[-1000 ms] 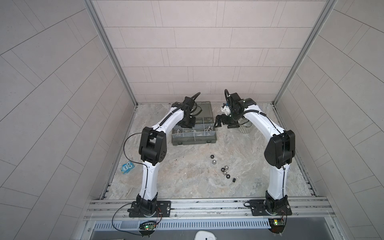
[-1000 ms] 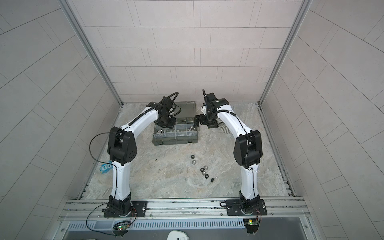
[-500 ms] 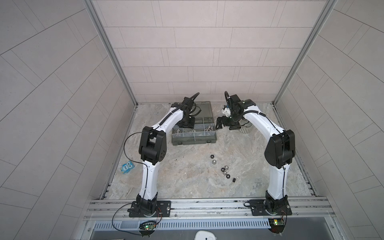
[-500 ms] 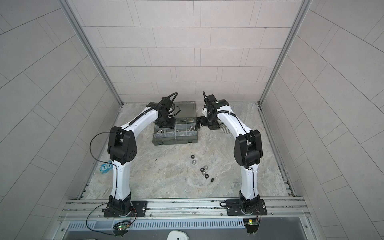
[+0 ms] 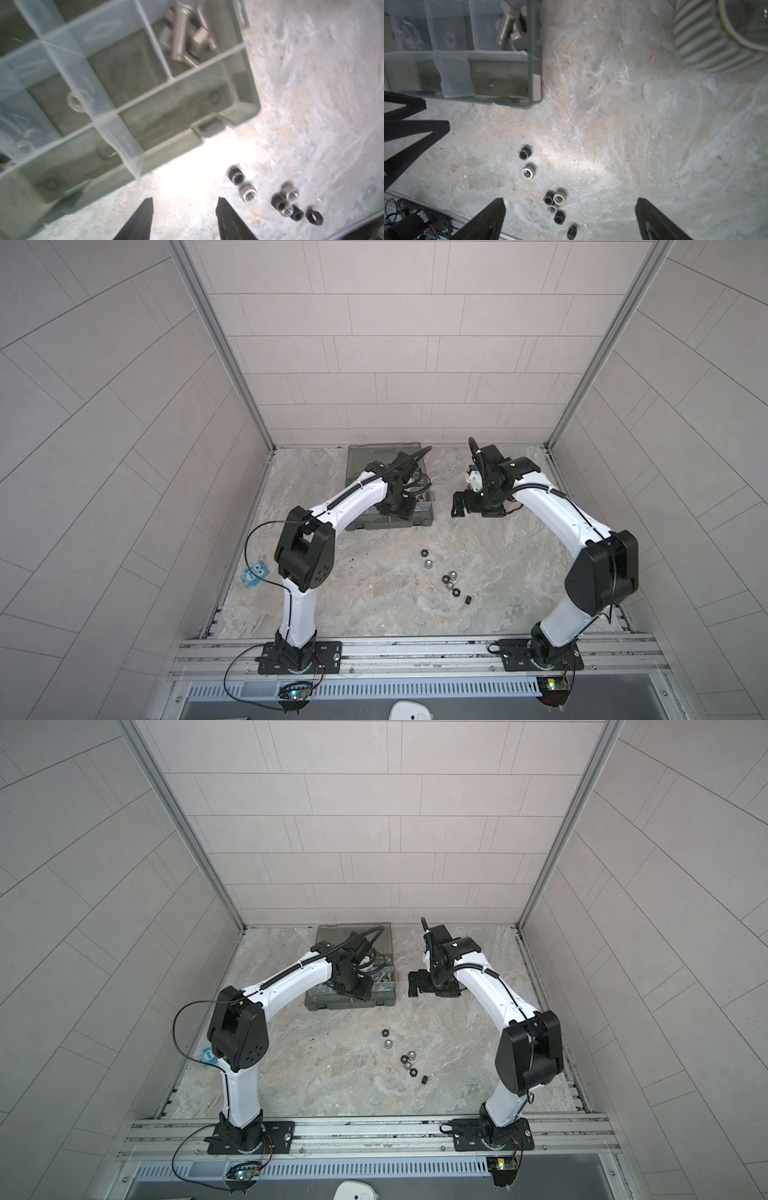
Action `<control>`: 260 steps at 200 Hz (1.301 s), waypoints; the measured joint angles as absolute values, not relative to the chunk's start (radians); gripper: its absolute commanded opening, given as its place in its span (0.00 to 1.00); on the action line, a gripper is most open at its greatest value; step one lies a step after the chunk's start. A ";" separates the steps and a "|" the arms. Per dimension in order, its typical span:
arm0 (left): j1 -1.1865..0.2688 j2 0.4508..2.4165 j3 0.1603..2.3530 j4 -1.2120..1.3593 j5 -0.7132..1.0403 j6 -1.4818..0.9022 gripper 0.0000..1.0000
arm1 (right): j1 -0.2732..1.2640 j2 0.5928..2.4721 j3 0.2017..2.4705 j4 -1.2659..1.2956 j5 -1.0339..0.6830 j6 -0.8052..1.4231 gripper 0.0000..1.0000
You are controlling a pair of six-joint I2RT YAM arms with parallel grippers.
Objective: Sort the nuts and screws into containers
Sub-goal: 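Lower the left gripper onto another silver nut while the right arm withdraws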
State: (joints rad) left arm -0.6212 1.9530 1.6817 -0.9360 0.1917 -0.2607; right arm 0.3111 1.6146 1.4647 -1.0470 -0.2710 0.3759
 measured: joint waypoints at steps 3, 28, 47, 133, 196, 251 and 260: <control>-0.630 1.949 1.675 -0.937 0.194 -0.263 0.56 | 0.311 1.604 1.452 -1.046 -0.268 0.379 0.99; -0.691 1.927 1.616 -0.934 0.199 -0.295 0.55 | 0.311 1.509 1.341 -1.037 -0.217 0.405 0.99; -0.735 1.922 1.572 -0.932 0.199 -0.319 0.55 | 0.311 1.435 1.269 -1.037 -0.169 0.429 0.99; -0.849 1.922 1.490 -0.863 0.210 -0.377 0.55 | 0.311 1.149 1.089 -1.058 -0.038 0.506 0.99; -0.888 1.958 1.463 -0.798 0.216 -0.378 0.54 | 0.311 1.051 1.060 -1.068 0.019 0.533 0.99; -0.904 2.012 1.463 -0.771 0.216 -0.382 0.53 | 0.311 1.042 1.056 -1.076 0.035 0.537 0.99; -0.905 2.017 1.463 -0.767 0.216 -0.384 0.53 | 0.311 1.042 1.056 -1.076 0.036 0.537 0.99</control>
